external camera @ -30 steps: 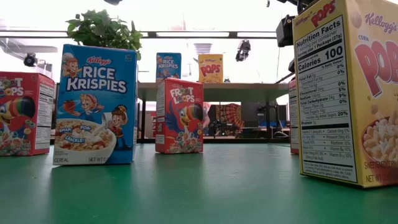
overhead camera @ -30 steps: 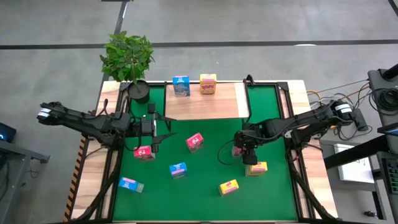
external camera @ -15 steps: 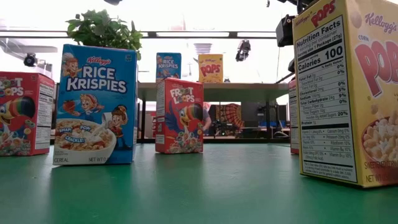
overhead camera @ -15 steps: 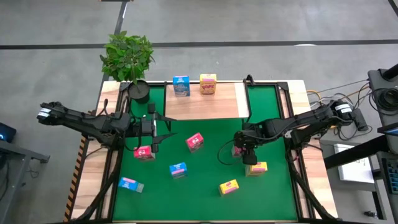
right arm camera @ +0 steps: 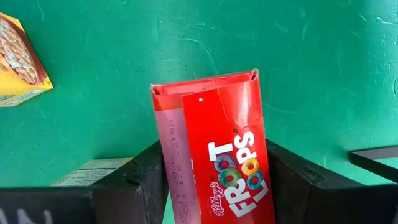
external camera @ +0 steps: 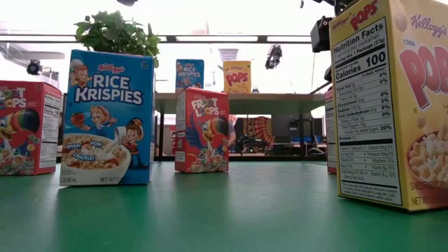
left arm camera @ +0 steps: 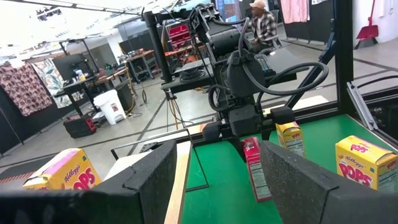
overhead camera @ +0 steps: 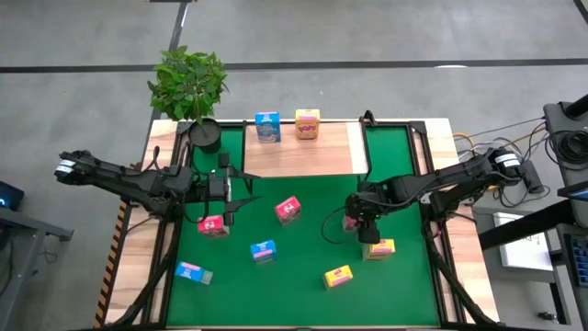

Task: Stack cereal on shelf
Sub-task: Put the right red cereal box on the shelf

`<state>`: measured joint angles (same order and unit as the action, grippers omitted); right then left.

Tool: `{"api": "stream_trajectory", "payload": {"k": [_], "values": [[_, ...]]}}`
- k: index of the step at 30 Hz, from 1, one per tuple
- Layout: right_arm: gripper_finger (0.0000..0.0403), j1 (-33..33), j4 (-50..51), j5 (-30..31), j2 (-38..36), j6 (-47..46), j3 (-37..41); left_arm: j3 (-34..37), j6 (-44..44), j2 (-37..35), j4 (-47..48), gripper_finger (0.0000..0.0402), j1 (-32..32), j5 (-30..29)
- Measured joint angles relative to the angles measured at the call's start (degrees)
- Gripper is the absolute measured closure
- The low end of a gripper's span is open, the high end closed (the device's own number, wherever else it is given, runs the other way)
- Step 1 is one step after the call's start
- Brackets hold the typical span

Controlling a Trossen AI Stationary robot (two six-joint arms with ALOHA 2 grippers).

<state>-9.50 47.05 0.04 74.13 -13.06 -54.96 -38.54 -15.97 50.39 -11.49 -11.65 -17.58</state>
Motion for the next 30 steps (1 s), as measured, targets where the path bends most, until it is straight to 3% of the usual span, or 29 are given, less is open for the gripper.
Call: {"api": "stream_trajectory", "payload": {"k": [10, 16, 30], "values": [[0.022, 0.0, 0.14, -0.02, 0.03, -0.01, -0.14, 0.0, 0.0, 0.0, 0.02, 0.0187, 0.01, 0.01], [0.022, 0.02, 1.6, -0.01, 0.07, 0.06, -4.49, 0.0, 0.0, 0.0, 0.02, 0.0187, 0.0, -0.01], [0.022, 2.73, 14.19, -0.06, 2.31, -0.06, -33.15, 0.0, 0.0, 0.0, 0.04, 0.0187, -0.01, 0.01]]}}
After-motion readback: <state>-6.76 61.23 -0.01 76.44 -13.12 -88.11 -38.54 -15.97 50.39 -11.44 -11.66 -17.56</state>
